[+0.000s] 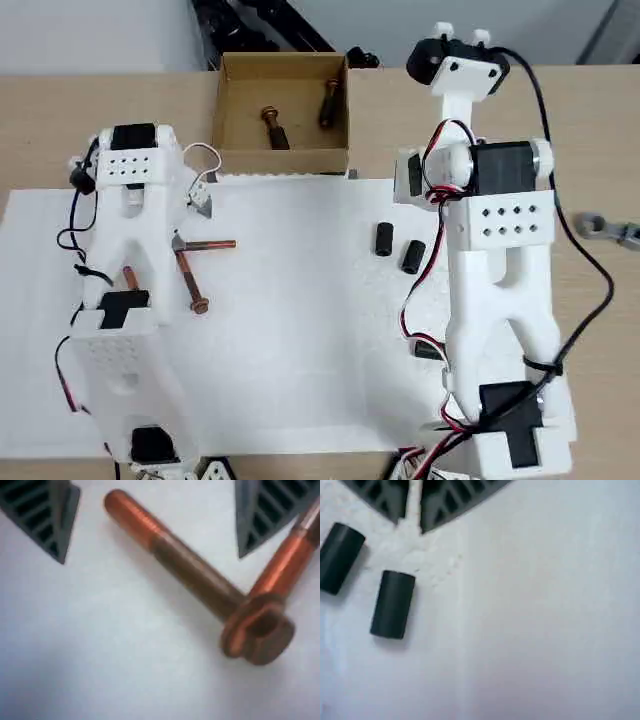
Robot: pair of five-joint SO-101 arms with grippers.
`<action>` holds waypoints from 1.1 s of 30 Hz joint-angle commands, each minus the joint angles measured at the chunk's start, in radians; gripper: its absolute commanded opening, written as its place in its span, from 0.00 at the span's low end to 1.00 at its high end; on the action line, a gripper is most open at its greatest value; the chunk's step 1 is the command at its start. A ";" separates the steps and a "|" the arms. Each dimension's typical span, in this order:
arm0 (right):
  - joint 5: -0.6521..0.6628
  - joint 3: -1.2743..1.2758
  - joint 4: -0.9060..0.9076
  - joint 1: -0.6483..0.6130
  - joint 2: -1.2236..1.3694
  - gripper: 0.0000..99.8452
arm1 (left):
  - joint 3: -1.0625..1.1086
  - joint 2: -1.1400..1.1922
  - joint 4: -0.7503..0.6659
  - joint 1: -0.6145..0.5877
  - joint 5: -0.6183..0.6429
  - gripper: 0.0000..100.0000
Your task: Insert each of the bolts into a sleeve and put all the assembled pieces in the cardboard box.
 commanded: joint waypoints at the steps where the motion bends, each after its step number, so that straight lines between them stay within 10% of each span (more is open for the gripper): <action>1: -0.011 -0.003 -0.008 0.005 -0.030 0.02 | -0.005 0.060 -0.031 0.005 0.006 0.21; 33: -0.009 -0.003 -0.008 0.002 -0.038 0.02 | -0.277 0.196 -0.021 -0.064 -0.178 0.00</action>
